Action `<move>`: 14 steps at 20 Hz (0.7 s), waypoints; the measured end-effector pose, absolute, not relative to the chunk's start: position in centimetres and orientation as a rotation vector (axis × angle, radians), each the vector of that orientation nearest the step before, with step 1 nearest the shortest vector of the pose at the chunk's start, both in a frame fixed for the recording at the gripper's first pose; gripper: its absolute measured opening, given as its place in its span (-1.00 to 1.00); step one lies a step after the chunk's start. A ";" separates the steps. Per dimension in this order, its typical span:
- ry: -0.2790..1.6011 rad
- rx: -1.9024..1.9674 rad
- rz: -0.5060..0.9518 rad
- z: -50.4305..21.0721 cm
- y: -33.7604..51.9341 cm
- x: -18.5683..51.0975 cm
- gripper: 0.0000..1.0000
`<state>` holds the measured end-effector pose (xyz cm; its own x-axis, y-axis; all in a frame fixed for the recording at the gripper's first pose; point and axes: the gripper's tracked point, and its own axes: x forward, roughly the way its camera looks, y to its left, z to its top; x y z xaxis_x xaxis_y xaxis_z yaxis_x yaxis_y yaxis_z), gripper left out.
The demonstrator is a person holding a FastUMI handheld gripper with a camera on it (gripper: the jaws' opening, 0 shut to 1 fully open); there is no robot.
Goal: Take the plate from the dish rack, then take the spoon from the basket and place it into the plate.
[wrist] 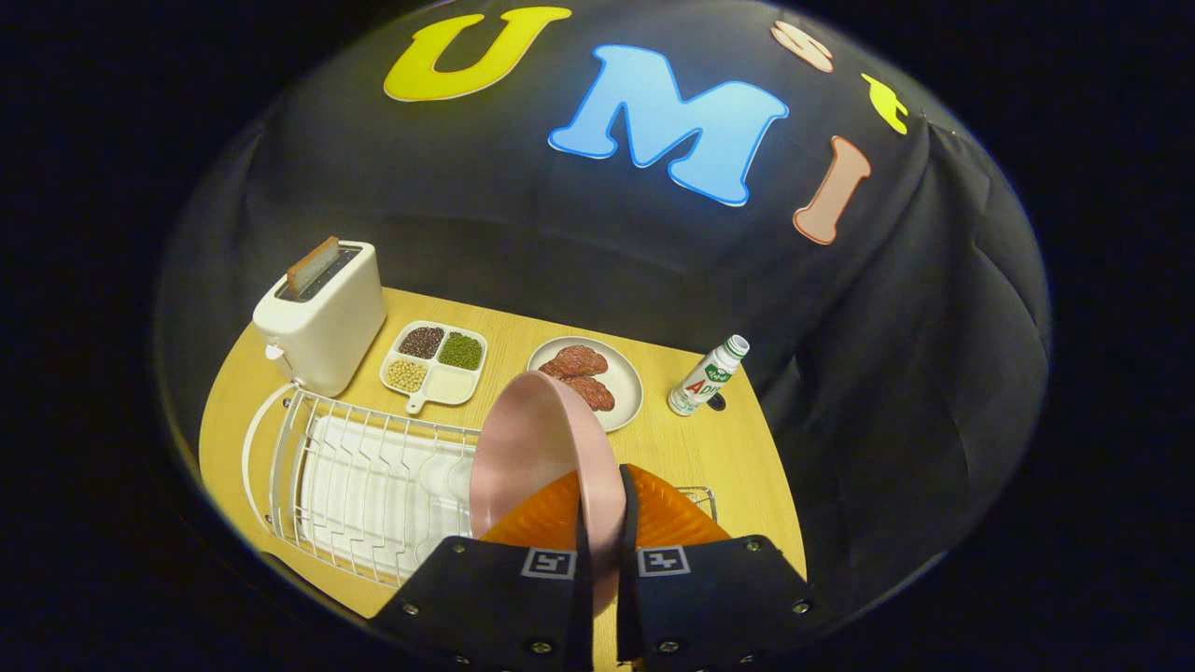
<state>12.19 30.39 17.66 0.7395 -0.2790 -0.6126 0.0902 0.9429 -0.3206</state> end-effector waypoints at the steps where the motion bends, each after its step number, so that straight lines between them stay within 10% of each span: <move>1: 0.712 -0.261 -0.206 17.8 29.9 11.8 -0.81; 14: 0.725 -0.084 -0.156 19.4 22.4 4.9 -0.81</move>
<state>4.87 22.40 19.44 0.7374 -0.1709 -0.6535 0.1126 0.9850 -0.1305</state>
